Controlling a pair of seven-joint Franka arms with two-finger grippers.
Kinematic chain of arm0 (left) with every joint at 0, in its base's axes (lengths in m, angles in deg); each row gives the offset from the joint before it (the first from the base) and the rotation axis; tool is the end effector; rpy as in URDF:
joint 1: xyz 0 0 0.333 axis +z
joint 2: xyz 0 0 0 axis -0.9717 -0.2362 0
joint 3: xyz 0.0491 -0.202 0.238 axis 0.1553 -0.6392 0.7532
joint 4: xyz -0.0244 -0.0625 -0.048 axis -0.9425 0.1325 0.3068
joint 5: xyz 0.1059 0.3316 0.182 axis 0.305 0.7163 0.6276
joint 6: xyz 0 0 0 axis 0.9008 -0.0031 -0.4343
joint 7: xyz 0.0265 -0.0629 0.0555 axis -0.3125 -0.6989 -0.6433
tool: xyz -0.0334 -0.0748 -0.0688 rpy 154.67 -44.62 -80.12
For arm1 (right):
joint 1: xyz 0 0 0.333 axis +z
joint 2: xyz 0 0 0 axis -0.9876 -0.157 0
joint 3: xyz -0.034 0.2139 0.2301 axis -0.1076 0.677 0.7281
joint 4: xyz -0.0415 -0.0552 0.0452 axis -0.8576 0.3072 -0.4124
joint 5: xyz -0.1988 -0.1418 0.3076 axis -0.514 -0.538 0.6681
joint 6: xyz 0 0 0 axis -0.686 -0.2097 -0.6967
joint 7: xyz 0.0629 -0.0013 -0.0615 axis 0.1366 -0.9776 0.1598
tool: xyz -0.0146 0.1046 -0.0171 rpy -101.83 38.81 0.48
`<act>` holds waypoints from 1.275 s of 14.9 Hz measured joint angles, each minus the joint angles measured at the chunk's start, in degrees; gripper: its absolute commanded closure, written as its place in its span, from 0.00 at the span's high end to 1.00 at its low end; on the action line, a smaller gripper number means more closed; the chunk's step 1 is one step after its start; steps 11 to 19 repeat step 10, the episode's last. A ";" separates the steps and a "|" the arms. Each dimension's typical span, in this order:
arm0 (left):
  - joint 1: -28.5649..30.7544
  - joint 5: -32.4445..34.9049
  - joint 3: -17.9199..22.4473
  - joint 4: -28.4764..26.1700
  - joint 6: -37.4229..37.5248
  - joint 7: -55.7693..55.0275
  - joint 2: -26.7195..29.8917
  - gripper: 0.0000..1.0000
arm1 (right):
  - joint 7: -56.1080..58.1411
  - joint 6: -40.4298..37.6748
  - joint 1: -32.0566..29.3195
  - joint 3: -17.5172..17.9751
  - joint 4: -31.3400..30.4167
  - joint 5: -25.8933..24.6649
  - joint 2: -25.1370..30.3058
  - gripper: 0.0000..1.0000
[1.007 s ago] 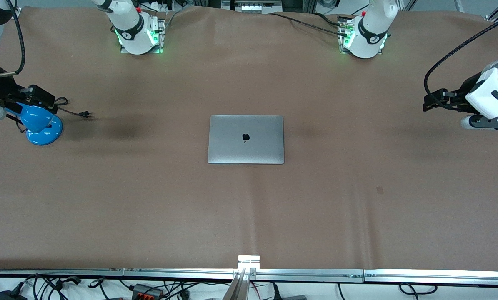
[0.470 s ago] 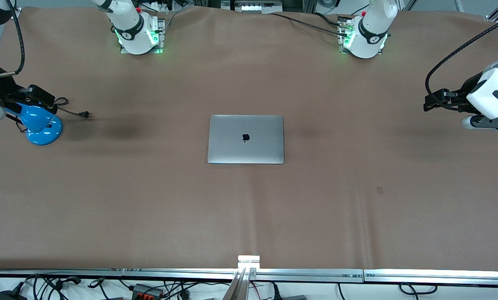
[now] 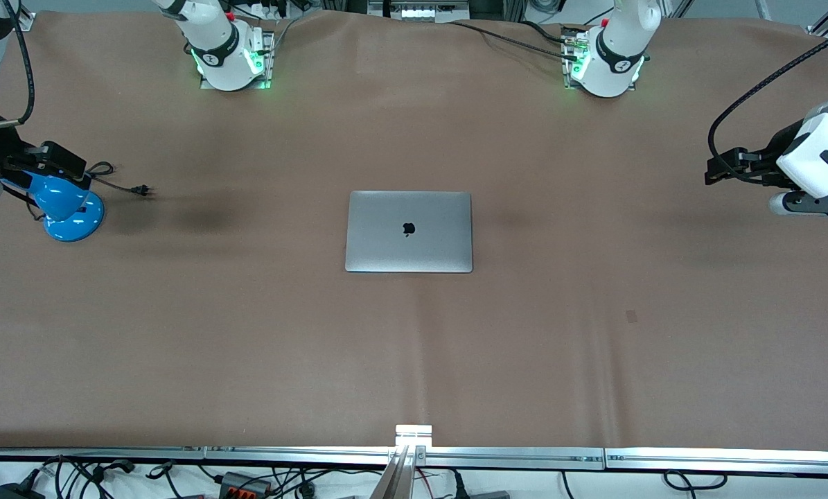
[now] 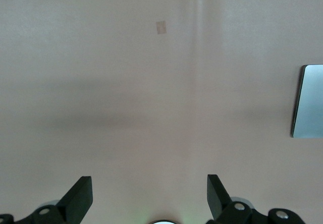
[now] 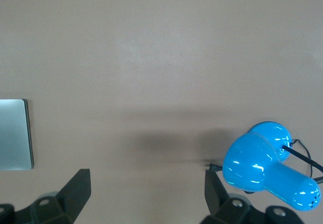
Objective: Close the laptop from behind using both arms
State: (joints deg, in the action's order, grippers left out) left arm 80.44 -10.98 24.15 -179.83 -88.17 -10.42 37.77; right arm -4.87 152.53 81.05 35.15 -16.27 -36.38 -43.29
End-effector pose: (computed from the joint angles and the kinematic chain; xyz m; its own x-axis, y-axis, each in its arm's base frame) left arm 0.5601 0.0048 0.5598 0.9848 -0.0053 -0.1735 -0.0035 -0.9999 0.0107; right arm 0.5622 -0.0183 0.5846 0.9998 -0.0150 0.0120 -0.0152 -0.9998 0.0106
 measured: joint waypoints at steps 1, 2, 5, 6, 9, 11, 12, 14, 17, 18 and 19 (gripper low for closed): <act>0.03 0.00 0.00 0.00 0.02 0.00 0.00 1.00 | 0.00 -0.06 -0.70 0.78 0.00 0.00 0.00 1.00; 0.05 0.00 0.00 0.00 0.05 0.00 0.00 1.00 | 0.00 -0.17 -0.97 1.12 0.00 0.00 0.00 1.00; 0.08 0.00 0.00 0.00 0.25 -0.01 0.00 1.00 | 0.00 -0.56 -1.01 1.30 0.00 0.00 0.00 1.00; 0.08 0.00 0.00 0.00 0.29 -0.01 0.00 1.00 | 0.00 -0.65 -1.02 1.31 0.00 0.00 0.00 1.00; 0.08 0.00 0.00 0.00 0.34 -0.01 0.00 1.00 | 0.00 -0.99 -1.03 1.36 0.00 0.00 0.00 1.00; 0.08 0.00 0.00 0.00 0.34 -0.01 0.00 1.00 | 0.00 -1.06 -1.03 1.41 0.00 0.00 0.00 1.00; 0.08 0.00 0.00 0.00 0.34 -0.01 0.00 1.00 | 0.00 -1.06 -1.03 1.41 0.00 0.00 0.00 1.00; 0.08 0.00 0.00 0.00 0.34 -0.01 0.00 1.00 | 0.00 -1.06 -1.03 1.41 0.00 0.00 0.00 1.00; 0.08 0.00 0.00 0.00 0.34 -0.01 0.00 1.00 | 0.00 -1.06 -1.03 1.41 0.00 0.00 0.00 1.00; 0.08 0.00 0.00 0.00 0.34 -0.01 0.00 1.00 | 0.00 -1.06 -1.03 1.41 0.00 0.00 0.00 1.00; 0.08 0.00 0.00 0.00 0.34 -0.01 0.00 1.00 | 0.00 -1.06 -1.03 1.41 0.00 0.00 0.00 1.00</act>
